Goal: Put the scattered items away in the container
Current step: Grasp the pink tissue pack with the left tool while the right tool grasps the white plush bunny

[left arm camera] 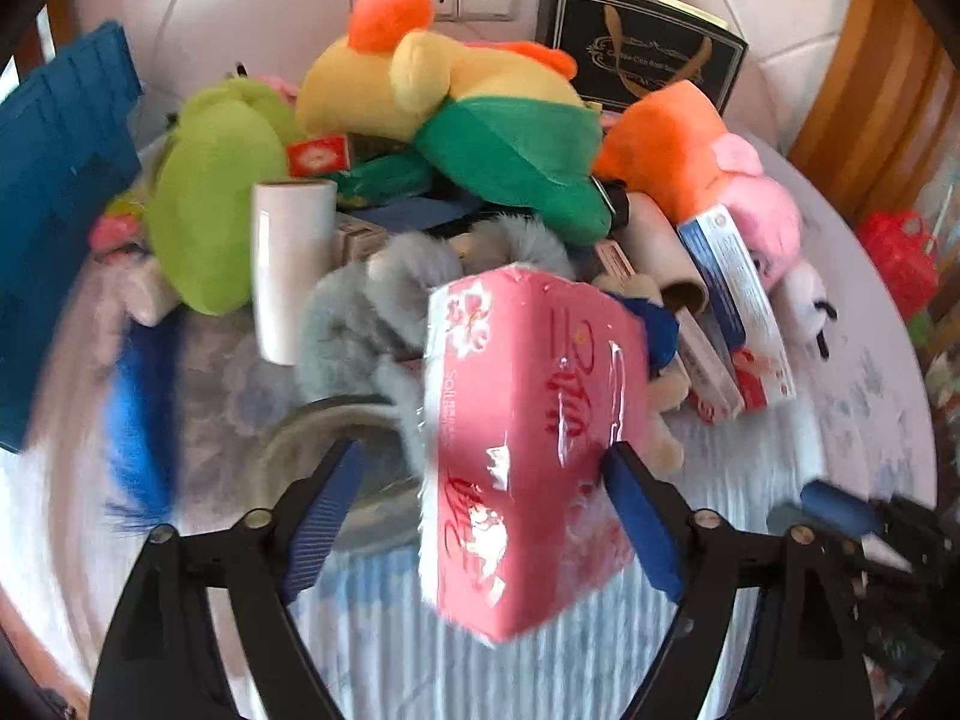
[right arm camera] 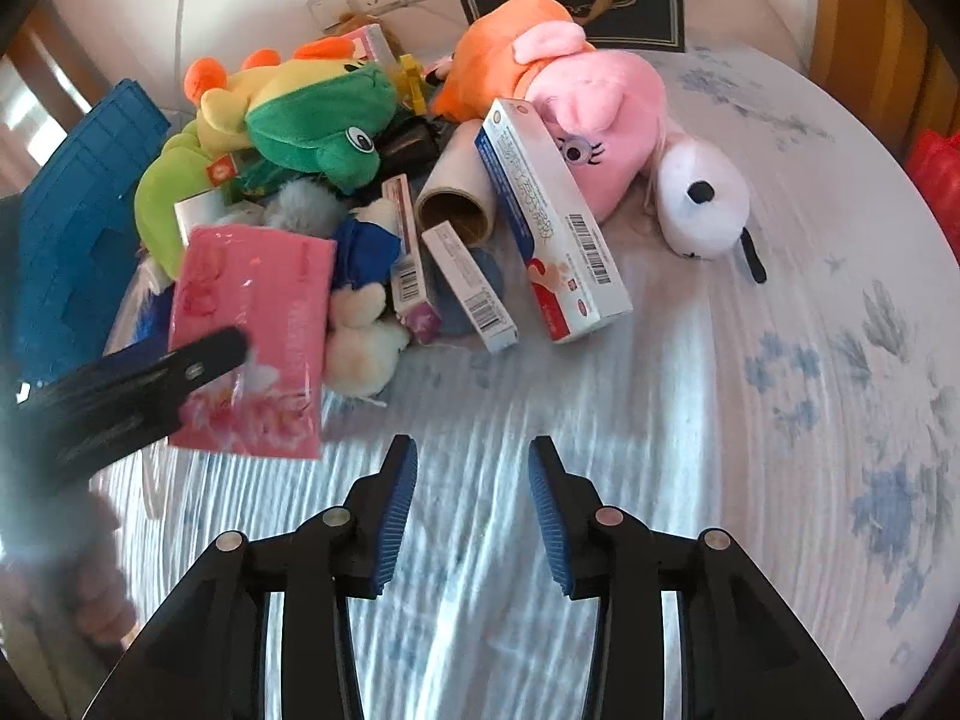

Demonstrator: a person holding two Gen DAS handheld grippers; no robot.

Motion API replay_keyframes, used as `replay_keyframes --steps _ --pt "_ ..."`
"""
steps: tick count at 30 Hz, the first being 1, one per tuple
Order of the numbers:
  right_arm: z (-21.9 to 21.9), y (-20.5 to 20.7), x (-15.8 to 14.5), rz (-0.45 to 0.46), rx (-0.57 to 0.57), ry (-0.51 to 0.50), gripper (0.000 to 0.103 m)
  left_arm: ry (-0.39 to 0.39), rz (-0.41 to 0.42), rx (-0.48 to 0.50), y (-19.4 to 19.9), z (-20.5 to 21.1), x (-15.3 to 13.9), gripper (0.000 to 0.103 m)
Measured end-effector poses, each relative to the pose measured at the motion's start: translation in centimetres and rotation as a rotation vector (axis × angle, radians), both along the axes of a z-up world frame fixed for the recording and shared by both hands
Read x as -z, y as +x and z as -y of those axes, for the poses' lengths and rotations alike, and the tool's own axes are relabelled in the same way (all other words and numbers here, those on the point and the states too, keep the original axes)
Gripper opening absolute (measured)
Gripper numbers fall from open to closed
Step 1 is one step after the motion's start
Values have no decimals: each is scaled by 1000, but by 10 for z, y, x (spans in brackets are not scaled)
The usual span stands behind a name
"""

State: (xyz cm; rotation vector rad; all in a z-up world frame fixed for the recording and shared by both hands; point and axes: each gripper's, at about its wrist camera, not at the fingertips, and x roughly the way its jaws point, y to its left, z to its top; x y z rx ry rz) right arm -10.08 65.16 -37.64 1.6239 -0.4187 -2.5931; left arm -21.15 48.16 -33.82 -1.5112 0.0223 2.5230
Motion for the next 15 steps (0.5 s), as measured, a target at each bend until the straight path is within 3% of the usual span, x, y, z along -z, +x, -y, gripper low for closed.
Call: replay_keyframes --steps 1,3,11,15 --pt "-2 1 -2 -6 -4 6 39 23 21 0 -2 -1 5 84" --pt "-4 0 -6 -24 -15 7 39 64 39 -14 4 1 8 73" --pt "24 -39 -17 -66 -142 -2 39 -72 12 -93 47 44 1 71" --pt "54 -36 -14 -63 -208 -31 39 -43 39 -103 62 66 -2 71"
